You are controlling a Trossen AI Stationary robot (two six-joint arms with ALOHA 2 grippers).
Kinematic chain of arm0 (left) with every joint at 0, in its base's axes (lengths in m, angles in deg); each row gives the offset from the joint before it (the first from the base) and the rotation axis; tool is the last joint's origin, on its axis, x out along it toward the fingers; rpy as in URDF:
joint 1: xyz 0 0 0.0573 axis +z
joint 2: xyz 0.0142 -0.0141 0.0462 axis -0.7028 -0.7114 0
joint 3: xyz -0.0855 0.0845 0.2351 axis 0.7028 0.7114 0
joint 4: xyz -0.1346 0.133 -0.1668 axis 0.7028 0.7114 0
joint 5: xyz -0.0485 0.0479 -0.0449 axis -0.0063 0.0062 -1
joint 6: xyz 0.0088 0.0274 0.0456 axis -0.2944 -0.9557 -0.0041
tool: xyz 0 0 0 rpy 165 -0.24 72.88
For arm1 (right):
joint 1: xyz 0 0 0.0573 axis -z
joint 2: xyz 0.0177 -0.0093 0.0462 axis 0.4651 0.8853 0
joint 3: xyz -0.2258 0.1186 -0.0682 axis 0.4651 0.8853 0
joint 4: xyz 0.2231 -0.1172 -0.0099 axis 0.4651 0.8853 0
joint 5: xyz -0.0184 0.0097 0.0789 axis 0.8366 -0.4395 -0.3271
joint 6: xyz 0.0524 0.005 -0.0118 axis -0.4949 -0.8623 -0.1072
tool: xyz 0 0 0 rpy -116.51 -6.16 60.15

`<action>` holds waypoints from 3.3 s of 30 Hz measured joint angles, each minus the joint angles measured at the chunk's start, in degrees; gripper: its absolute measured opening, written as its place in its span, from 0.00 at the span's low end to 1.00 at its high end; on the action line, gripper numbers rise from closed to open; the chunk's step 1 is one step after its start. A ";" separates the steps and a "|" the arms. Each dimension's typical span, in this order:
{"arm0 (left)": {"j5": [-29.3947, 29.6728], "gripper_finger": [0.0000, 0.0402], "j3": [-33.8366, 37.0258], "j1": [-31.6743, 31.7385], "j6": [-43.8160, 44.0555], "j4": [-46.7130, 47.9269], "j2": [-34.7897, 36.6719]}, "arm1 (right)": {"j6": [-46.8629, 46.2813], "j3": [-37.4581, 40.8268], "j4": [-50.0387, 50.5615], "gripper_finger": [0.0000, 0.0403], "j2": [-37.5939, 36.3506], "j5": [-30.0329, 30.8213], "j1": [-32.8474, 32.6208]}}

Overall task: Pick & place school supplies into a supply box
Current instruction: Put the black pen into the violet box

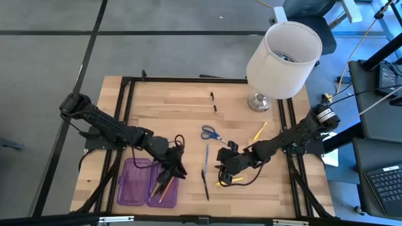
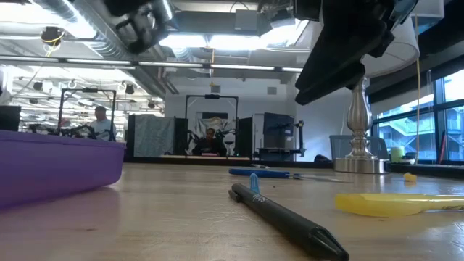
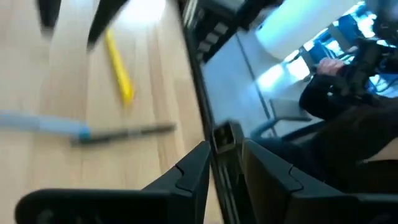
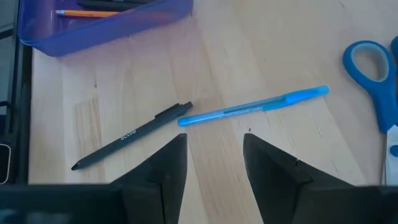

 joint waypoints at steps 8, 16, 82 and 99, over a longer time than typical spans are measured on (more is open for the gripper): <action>2.46 0.22 -0.02 -0.01 -10.56 -4.38 -0.02 | -1.62 0.00 2.52 0.40 0.00 0.02 -0.39; 5.24 0.30 -0.02 0.00 -12.18 -3.60 -0.02 | -1.52 0.00 2.58 0.40 0.00 0.04 -0.36; 5.87 0.24 -25.50 3.43 -64.55 21.54 -37.66 | -1.27 0.00 3.25 0.40 0.00 2.99 -0.36; 5.29 0.10 -25.51 3.04 -59.95 25.84 -37.51 | -1.24 0.00 3.22 0.40 0.00 3.02 -0.36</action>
